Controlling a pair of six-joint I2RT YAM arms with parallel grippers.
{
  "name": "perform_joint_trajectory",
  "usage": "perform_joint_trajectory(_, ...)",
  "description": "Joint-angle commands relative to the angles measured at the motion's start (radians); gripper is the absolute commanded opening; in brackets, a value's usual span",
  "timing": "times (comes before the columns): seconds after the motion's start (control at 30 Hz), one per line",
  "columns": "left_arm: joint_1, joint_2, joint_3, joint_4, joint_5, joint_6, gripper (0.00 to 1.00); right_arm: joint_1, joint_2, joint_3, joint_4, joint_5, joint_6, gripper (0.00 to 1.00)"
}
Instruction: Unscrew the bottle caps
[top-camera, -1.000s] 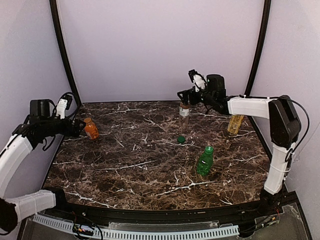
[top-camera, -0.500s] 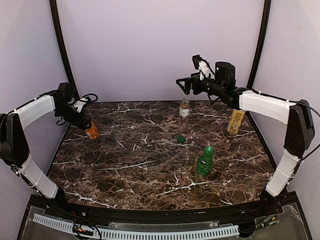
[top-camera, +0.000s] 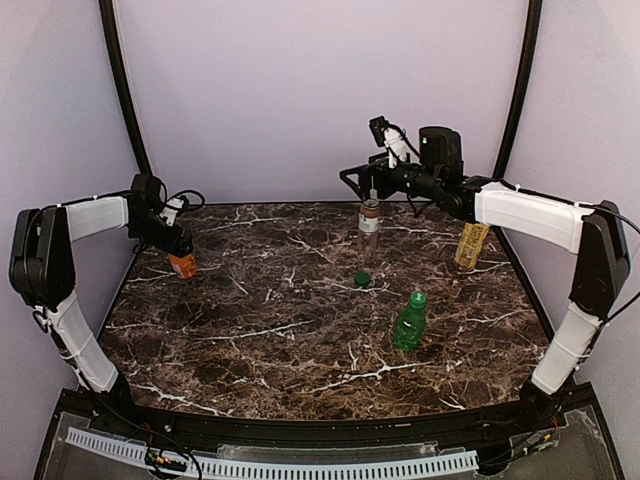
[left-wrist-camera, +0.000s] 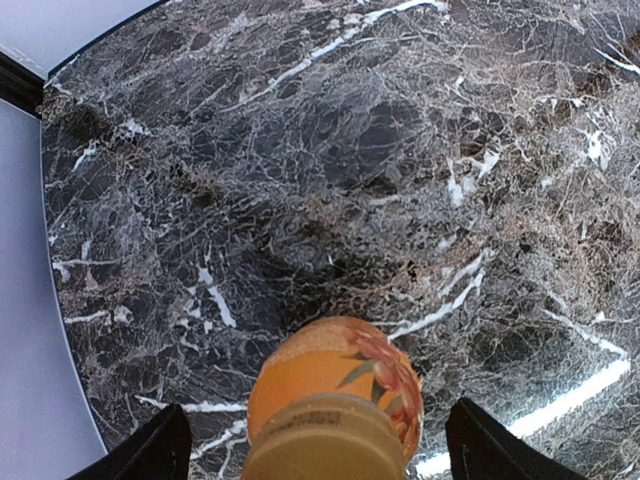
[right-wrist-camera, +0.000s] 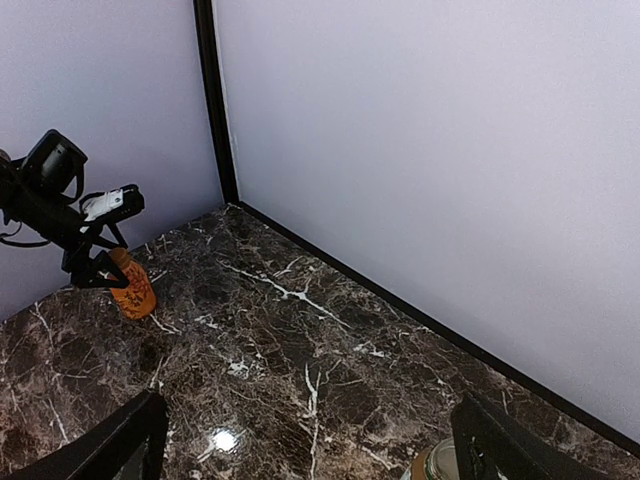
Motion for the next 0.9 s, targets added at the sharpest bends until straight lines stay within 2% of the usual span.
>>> perform_joint_trajectory(0.0,0.006,-0.014,-0.012,0.052,0.009,-0.016,0.87,0.011,-0.011,0.016,-0.008,0.012,-0.007,0.99)
perform_joint_trajectory(0.17,0.006,-0.005,-0.013,0.031,0.021,-0.016,0.74,0.014,-0.010,0.024,-0.012,0.017,-0.035,0.99)
perform_joint_trajectory(0.23,0.006,-0.011,-0.015,0.028,0.023,-0.016,0.61,0.015,-0.012,0.024,-0.014,0.019,-0.036,0.99)
perform_joint_trajectory(0.33,0.006,-0.022,-0.020,0.026,0.032,-0.014,0.47,0.016,-0.013,0.021,-0.018,0.018,-0.036,0.99)
perform_joint_trajectory(0.37,0.006,-0.024,-0.021,0.020,0.035,-0.013,0.38,0.017,-0.014,0.019,-0.019,0.019,-0.035,0.99)
perform_joint_trajectory(0.4,0.006,-0.028,-0.021,0.016,0.036,-0.015,0.32,0.017,-0.015,0.019,-0.020,0.020,-0.035,0.99)
perform_joint_trajectory(0.43,0.006,-0.031,-0.021,0.007,0.041,-0.014,0.21,0.016,-0.016,0.018,-0.020,0.020,-0.035,0.99)
perform_joint_trajectory(0.47,0.006,-0.037,-0.021,0.002,0.044,-0.012,0.17,0.018,-0.018,0.018,-0.022,0.021,-0.036,0.99)
perform_joint_trajectory(0.5,0.006,-0.040,-0.020,-0.009,0.050,-0.010,0.08,0.019,-0.022,0.019,-0.024,0.020,-0.040,0.99)
perform_joint_trajectory(0.53,0.006,-0.053,-0.019,-0.015,0.053,-0.006,0.04,0.020,-0.026,0.020,-0.030,0.021,-0.045,0.98)
perform_joint_trajectory(0.57,0.006,-0.060,-0.016,-0.029,0.062,-0.002,0.02,0.023,-0.031,0.022,-0.033,0.019,-0.053,0.99)
perform_joint_trajectory(0.73,-0.011,-0.162,0.038,-0.136,0.157,0.024,0.01,0.056,-0.062,0.037,-0.049,-0.044,-0.129,0.99)
perform_joint_trajectory(0.87,-0.120,-0.255,0.139,-0.312,0.203,0.131,0.01,0.134,-0.051,0.063,-0.058,-0.140,-0.236,0.99)
